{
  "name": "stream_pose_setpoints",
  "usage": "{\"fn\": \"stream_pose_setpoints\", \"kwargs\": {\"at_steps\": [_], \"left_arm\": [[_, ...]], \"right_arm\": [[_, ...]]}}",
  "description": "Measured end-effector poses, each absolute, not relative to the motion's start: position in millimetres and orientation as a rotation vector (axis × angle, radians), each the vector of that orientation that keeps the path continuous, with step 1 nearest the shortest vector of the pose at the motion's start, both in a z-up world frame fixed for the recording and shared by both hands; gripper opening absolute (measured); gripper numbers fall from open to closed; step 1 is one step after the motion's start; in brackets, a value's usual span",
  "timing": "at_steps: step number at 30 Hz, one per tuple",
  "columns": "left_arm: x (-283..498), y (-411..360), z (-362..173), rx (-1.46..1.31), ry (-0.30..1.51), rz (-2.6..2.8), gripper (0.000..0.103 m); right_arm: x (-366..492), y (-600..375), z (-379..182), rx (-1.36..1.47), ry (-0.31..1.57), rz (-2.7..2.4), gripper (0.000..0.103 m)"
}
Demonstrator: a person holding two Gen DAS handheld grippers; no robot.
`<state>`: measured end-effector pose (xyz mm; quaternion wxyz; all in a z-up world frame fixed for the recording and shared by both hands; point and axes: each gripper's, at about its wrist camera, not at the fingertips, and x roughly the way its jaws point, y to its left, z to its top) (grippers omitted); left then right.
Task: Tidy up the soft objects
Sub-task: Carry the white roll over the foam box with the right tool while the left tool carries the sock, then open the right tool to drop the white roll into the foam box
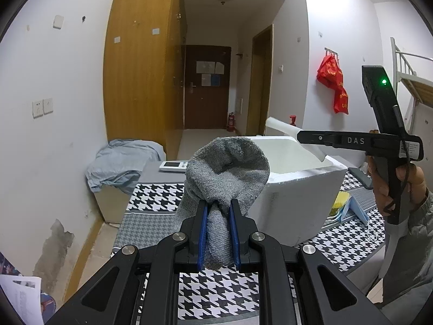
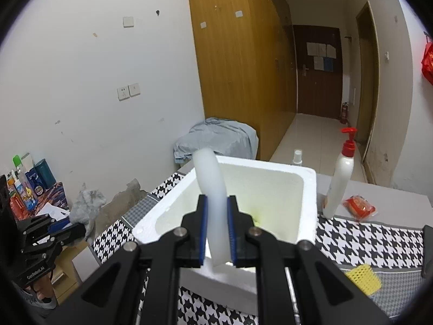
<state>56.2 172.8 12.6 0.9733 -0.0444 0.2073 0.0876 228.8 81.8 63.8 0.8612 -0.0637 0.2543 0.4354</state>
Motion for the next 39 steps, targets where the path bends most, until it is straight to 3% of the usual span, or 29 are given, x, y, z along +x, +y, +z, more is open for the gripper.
{"fn": "stream_pose_setpoints", "kwargs": {"at_steps": [11,16,17,19,21,25,39], "left_arm": [[56,176,12,-0.094,0.418,0.184,0.016],[55,178,12,-0.095,0.416,0.191,0.016],[55,178,13,-0.095,0.414,0.193,0.016],[53,179,14,-0.096,0.409,0.194,0.016],[53,179,15,-0.100,0.405,0.195,0.016],[53,180,18,-0.099,0.398,0.193,0.016],[75,167,32,-0.098,0.385,0.124,0.016]], "right_arm": [[246,94,54,-0.135,0.609,0.888,0.018],[244,95,55,-0.144,0.600,0.882,0.031],[244,95,56,-0.143,0.596,0.884,0.035],[241,94,57,-0.142,0.583,0.883,0.065],[237,91,60,-0.140,0.542,0.878,0.084],[228,89,65,-0.153,0.504,0.896,0.100],[217,57,69,-0.112,0.459,0.866,0.102]]}}
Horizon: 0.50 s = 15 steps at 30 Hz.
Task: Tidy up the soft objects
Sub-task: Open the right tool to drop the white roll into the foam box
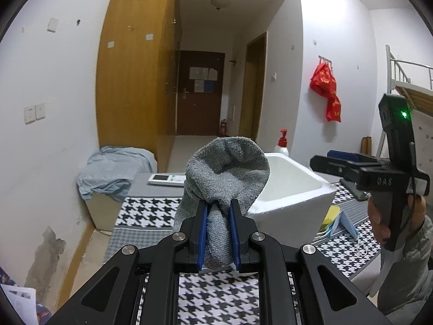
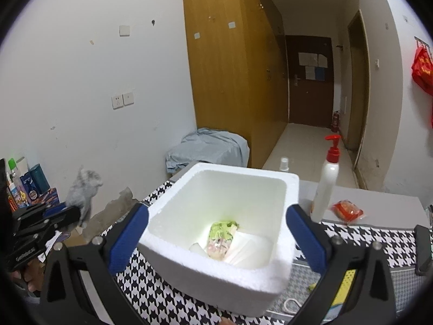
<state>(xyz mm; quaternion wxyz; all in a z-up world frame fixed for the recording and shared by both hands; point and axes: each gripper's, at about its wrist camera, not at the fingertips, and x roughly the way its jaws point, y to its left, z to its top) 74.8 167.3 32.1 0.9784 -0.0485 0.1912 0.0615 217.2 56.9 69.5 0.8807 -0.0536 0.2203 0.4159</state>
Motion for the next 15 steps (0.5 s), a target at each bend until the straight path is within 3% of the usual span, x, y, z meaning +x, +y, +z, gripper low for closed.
{"fn": "stream_pose_setpoints", "kwargs": {"at_steps": [15], "left_arm": [[102,137,59,-0.071,0.361,0.058,0.016]], "right_arm": [[208,6,62,-0.106,0.454,0.822,0.102]]}}
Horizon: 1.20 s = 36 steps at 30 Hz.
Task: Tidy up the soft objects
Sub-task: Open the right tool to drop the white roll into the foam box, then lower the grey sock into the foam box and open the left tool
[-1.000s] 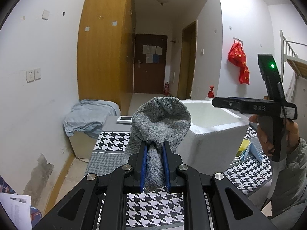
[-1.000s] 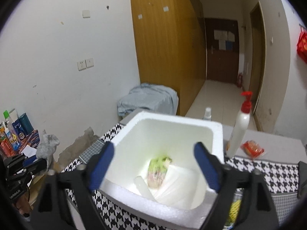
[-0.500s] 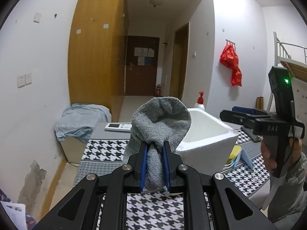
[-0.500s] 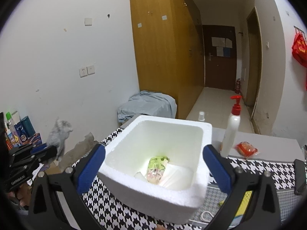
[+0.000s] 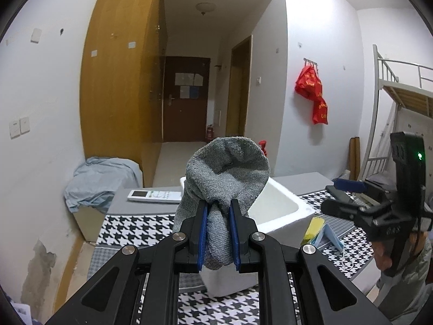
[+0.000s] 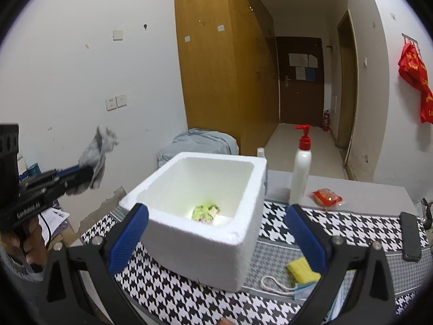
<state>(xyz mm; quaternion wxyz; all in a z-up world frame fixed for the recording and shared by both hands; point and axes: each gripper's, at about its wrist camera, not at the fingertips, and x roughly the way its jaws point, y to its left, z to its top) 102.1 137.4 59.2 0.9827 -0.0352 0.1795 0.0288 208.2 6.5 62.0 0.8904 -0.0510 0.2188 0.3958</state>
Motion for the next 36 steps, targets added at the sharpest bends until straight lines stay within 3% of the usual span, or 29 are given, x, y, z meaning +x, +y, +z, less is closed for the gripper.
{"fn": "stream_pose_setpoints", "kwargs": {"at_steps": [36], "left_arm": [[198,103,54,-0.044,0.556,0.034,0.016]], "right_arm": [[213,-74,34,-0.039,0.492,0.752,0.102]]}}
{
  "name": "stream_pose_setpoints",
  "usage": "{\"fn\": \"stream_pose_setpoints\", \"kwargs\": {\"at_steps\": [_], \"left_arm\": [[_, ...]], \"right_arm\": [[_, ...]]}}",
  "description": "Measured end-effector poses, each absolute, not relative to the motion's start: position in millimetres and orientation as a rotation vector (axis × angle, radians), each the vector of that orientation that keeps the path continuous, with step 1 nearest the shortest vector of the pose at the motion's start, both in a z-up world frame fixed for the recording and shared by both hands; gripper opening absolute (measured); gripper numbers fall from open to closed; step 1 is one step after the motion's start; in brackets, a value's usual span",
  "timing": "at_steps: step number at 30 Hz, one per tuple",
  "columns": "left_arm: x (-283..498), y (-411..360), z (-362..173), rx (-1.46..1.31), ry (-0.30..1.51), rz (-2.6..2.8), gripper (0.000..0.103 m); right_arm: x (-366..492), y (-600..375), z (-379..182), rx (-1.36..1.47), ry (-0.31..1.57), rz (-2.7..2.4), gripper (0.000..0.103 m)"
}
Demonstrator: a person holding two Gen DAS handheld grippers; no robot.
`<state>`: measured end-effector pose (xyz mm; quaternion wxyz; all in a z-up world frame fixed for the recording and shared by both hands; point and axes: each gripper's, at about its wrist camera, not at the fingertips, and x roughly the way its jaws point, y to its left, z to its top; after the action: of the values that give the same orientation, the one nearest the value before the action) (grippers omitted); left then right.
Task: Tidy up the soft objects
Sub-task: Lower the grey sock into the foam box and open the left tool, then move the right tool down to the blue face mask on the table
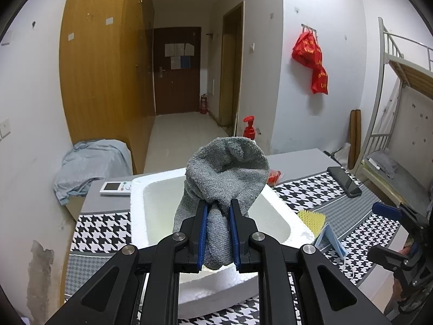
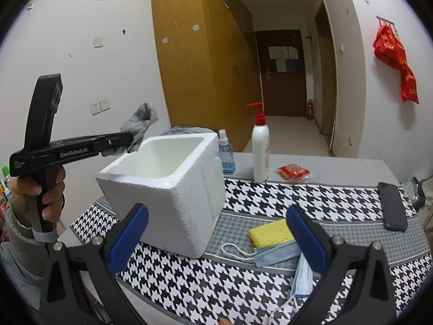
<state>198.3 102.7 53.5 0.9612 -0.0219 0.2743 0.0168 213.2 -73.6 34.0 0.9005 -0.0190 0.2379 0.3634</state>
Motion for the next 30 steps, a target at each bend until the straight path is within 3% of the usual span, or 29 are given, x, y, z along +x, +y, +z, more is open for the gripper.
{"fn": "stream_pose_setpoints", "kwargs": {"at_steps": [10,12,14,16,18,20,30], "left_arm": [[212,99,47,-0.045,0.595,0.054,0.020],[212,98,47,-0.048,0.590,0.049,0.031],[210,98,48,-0.048,0.574,0.062,0.068],[205,99,50,-0.052,0.539,0.079,0.080],[200,100,53,-0.066,0.514,0.080,0.083],[197,101,55,-0.079,0.496,0.074,0.097],[167,86,68,-0.092,0.437,0.029,0.100]], "right_arm": [[220,-84,28,-0.010,0.509,0.746,0.102],[220,-84,28,-0.009,0.509,0.748,0.102],[220,-84,27,-0.007,0.510,0.747,0.102],[220,-86,27,-0.008,0.511,0.746,0.102],[220,-88,27,-0.007,0.509,0.746,0.102],[220,-90,27,-0.005,0.508,0.745,0.102],[216,-100,32,0.001,0.489,0.735,0.102]]}}
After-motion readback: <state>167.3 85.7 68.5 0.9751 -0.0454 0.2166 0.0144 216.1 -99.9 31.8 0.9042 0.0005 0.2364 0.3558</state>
